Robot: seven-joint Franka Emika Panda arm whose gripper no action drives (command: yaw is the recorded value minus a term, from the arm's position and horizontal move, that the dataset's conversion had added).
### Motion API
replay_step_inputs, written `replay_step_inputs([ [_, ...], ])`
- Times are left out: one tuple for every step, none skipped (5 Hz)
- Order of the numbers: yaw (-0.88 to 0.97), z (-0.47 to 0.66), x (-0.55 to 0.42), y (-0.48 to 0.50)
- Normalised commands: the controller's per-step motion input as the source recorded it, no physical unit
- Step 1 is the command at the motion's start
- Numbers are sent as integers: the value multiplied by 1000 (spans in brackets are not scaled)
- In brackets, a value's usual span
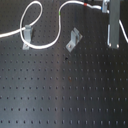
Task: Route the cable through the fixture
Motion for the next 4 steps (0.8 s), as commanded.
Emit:
replay_step_inputs([
  [46, 309, -117, 275],
  [214, 1, -83, 125],
  [0, 660, 5, 36],
  [-46, 750, 4, 14],
])
